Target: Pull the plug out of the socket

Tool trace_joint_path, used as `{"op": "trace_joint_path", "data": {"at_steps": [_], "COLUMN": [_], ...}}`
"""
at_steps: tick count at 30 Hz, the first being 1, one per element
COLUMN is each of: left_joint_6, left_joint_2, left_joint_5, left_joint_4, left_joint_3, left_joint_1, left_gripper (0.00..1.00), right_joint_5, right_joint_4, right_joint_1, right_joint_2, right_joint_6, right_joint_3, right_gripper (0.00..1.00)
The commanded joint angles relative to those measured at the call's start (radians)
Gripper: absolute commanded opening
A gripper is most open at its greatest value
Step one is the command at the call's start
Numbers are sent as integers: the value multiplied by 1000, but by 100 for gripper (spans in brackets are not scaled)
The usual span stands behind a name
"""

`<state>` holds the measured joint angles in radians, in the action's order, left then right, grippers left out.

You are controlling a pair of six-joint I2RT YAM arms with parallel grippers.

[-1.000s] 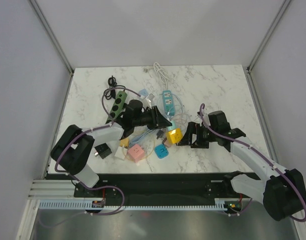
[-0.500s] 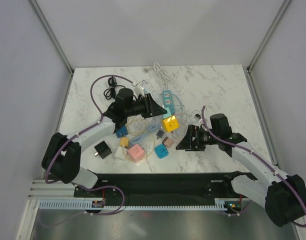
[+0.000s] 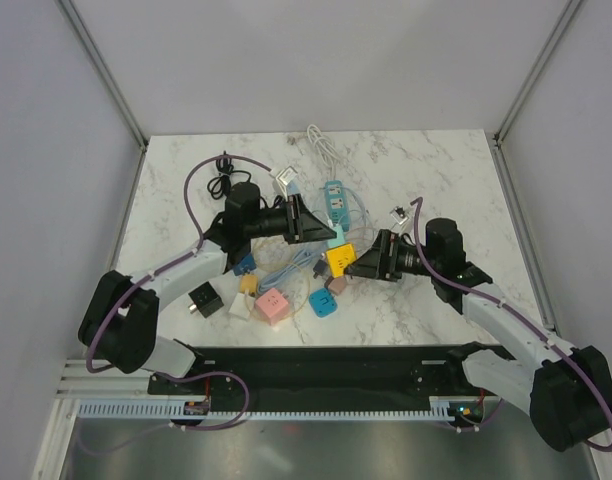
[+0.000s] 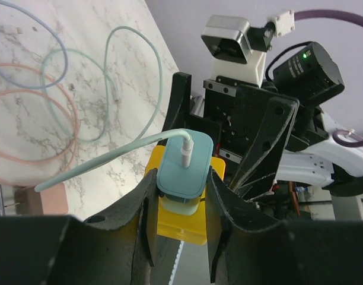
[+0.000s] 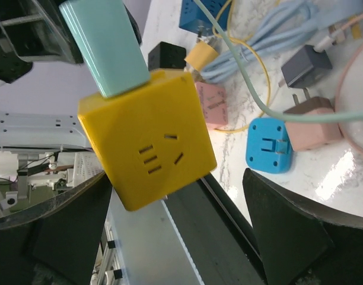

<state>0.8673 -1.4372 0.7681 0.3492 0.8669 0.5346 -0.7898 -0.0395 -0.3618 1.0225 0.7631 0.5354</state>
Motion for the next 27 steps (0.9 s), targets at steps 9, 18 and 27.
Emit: {"op": "trace_joint_path", "data": {"at_steps": [9,18,27], "left_joint_6": [156,177,188], "left_joint_2": [1,-26,-68], "left_joint_5": [151,129,80], "left_joint_4": [226,246,251], "left_joint_3": [-13,14,60], "left_joint_1": [64,76,67], "left_gripper": [2,2,2], "right_joint_5": [-77,-77,-81], "right_joint_4": [-327,-401,-399], "right_joint_1": [-25,-58,-65], "right_joint_2": [11,2,-36], "right_joint_6": [142,202,209], "right_joint_3": [-22,-74,-126], "right_gripper": [98,76,0]}}
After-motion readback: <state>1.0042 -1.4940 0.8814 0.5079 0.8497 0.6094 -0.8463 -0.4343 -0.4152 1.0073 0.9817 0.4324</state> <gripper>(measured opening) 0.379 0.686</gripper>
